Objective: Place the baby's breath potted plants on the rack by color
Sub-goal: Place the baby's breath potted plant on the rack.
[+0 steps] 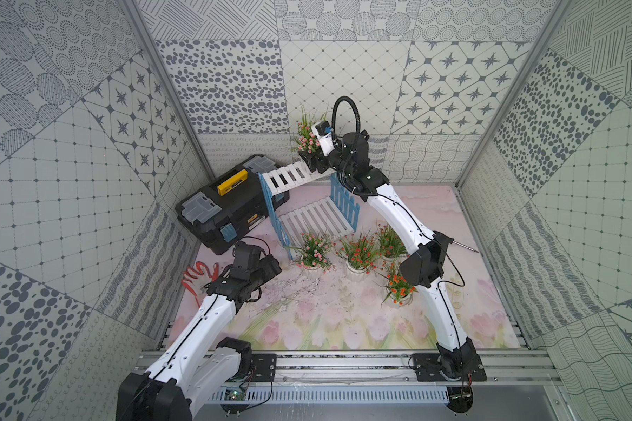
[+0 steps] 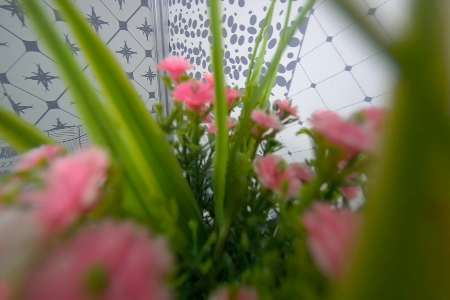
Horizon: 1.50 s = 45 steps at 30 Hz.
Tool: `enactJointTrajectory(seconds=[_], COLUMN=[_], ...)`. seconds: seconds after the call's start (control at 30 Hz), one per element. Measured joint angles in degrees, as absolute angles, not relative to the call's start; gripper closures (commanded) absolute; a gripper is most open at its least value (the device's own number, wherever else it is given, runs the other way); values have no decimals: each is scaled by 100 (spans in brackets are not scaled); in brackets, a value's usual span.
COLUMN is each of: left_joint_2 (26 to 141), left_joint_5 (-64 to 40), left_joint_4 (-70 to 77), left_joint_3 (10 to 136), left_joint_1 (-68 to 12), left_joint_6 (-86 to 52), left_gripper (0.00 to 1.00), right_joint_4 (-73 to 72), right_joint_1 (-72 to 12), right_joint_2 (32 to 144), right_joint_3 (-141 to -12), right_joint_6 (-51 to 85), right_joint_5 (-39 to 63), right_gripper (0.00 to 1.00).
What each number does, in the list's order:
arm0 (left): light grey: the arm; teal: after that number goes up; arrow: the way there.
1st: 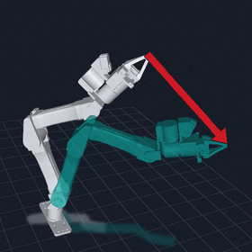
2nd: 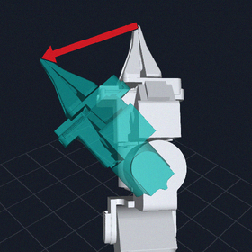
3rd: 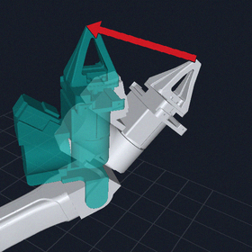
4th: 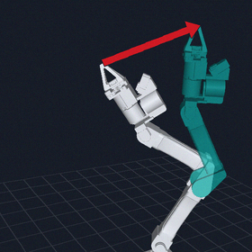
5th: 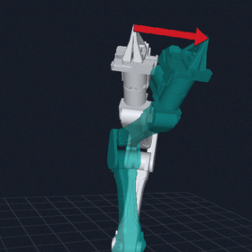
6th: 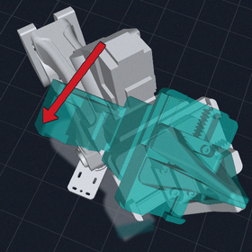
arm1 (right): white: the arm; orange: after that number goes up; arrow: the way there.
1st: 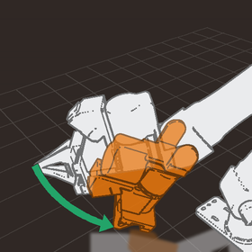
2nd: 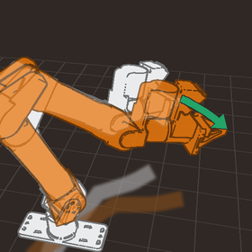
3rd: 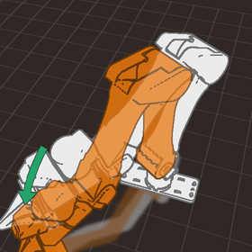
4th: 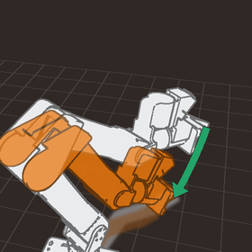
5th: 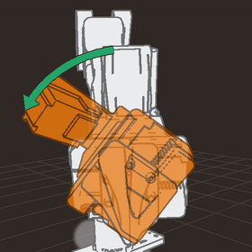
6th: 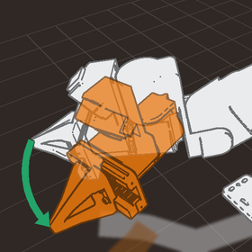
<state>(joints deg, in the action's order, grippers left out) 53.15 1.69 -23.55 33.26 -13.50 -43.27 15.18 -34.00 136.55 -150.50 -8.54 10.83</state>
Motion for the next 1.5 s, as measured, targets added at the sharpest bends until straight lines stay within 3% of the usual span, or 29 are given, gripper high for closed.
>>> enactJointTrajectory(seconds=[0.63,1.07,1.5], left_joint_2=[5290,5415,5527], left_joint_5=[172,172,183], left_joint_4=[-2351,-2338,-2329], left_joint_3=[3321,3345,3417], left_joint_1=[-1356,-1378,-1380], left_joint_6=[-4327,-4324,-4294], left_gripper=[13,13,12], right_joint_4=[1470,1253,1109], right_joint_1=[-3175,-3146,-3079], right_joint_2=[14064,14079,14079], right_joint_3=[-15485,-15493,-15515], right_joint_6=[-819,-792,-685], right_joint_5=[1094,1153,1317], right_gripper=[19,2,2])
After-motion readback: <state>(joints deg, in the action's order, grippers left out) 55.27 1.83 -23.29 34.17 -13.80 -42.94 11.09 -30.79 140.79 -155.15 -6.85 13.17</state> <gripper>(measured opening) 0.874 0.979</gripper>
